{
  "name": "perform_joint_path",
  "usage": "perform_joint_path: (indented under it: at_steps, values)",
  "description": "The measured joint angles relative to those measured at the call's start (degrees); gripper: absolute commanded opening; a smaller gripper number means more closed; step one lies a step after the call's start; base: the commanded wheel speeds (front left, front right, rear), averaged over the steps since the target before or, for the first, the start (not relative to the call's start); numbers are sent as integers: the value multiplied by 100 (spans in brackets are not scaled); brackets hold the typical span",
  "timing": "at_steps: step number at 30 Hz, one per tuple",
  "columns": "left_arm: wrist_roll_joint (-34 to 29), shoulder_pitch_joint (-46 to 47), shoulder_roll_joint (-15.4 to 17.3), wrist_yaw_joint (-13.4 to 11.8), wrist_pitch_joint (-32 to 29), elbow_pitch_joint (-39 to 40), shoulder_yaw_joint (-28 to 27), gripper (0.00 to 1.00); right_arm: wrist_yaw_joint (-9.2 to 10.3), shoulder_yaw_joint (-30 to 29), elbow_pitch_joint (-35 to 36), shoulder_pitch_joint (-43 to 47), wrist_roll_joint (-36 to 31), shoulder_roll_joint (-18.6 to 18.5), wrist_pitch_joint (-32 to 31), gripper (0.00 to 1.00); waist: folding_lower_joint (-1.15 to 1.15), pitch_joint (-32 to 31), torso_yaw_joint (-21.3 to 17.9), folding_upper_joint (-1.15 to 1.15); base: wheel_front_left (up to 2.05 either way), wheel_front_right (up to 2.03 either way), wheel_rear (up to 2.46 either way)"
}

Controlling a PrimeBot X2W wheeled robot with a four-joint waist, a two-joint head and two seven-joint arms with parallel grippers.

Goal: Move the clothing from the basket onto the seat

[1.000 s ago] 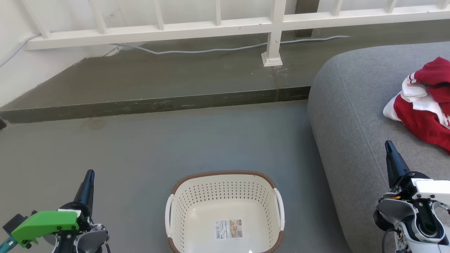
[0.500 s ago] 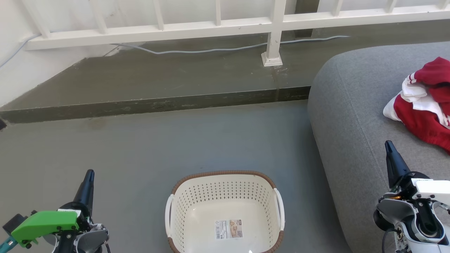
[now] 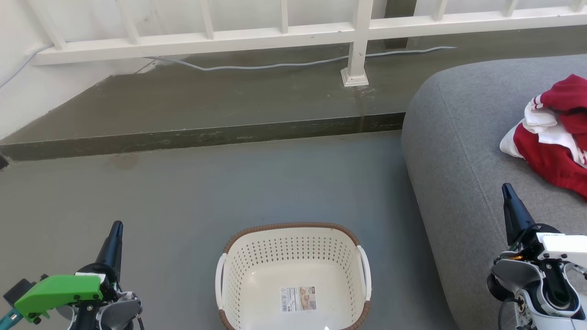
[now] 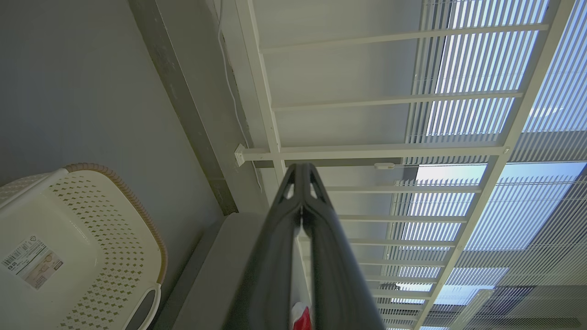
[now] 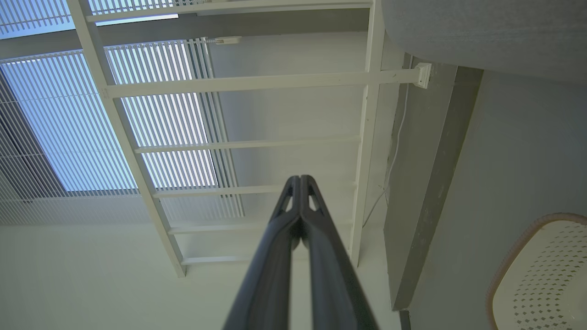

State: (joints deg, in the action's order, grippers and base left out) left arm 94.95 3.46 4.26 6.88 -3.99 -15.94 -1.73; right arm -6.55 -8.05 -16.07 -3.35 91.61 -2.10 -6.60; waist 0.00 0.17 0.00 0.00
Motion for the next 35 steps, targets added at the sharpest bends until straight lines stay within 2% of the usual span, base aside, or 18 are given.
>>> perform_joint_path:
  at_steps: [35]
  values:
    - [0, 0, -15, 1, -2, 5, -9, 0, 0, 2, 0, 0, 0, 0, 0, 0, 0, 0, 0, 0, 0, 0, 0]
